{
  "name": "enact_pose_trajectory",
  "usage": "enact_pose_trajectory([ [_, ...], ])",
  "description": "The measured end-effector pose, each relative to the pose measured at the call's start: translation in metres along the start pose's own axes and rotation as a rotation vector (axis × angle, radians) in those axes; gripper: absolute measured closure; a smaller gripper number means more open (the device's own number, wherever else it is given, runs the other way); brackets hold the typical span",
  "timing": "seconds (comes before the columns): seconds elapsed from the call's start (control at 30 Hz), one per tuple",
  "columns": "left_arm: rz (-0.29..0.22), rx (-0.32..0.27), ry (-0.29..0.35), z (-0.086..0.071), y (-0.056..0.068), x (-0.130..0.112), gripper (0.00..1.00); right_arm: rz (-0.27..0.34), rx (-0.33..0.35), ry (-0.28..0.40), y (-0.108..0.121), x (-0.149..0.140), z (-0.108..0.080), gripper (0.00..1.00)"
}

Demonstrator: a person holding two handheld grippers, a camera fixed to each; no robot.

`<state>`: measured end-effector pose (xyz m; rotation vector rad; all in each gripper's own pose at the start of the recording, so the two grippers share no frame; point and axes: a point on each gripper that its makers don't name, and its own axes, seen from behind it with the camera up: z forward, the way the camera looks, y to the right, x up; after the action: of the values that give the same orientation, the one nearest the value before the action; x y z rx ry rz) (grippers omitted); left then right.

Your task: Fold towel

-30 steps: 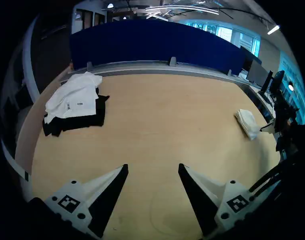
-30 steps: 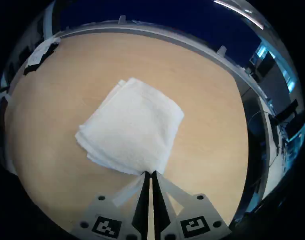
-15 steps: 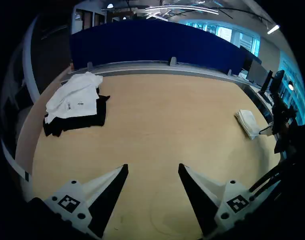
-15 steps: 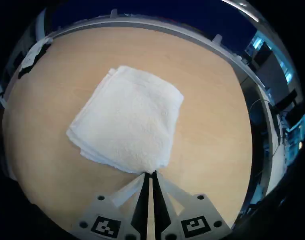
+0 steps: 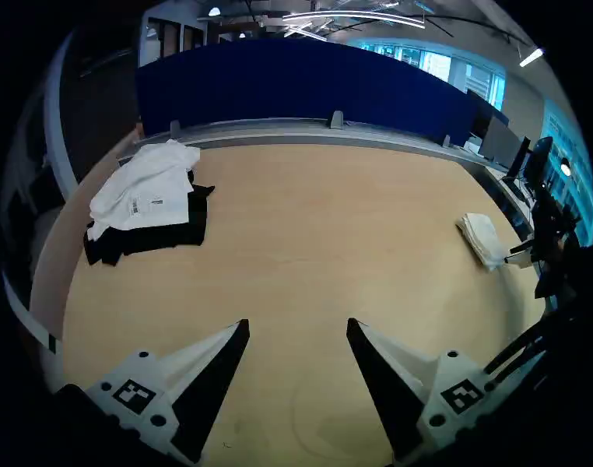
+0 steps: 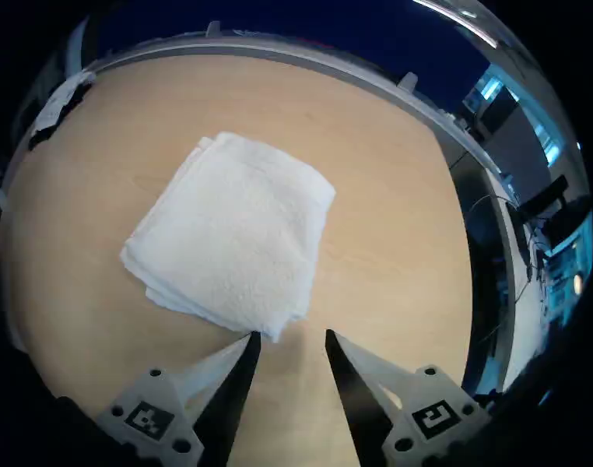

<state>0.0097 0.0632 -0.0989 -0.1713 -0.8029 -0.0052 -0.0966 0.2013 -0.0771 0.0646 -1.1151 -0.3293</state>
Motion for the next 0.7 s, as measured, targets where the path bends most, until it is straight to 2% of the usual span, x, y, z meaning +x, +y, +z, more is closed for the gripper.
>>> enact_pose_trajectory([
  [0.07,0.0,-0.003,0.001,-0.001,0.0,0.0,0.07,0.0,-0.007,-0.004,0.001,-0.001,-0.001,0.24],
  [0.17,0.002,-0.002,0.003,-0.003,0.001,0.001,0.07,0.003,-0.012,-0.002,0.002,-0.002,-0.002,0.09],
  [0.23,0.002,-0.004,0.004,-0.004,0.001,0.0,0.07,0.009,-0.013,0.0,0.002,-0.003,-0.003,0.04],
  [0.4,0.0,-0.006,0.005,-0.004,0.001,0.0,0.07,0.02,-0.013,0.011,0.002,-0.002,-0.007,0.0],
  [0.7,0.005,-0.012,0.011,-0.004,0.0,0.003,0.07,0.029,-0.02,0.035,0.001,0.004,-0.018,0.0],
])
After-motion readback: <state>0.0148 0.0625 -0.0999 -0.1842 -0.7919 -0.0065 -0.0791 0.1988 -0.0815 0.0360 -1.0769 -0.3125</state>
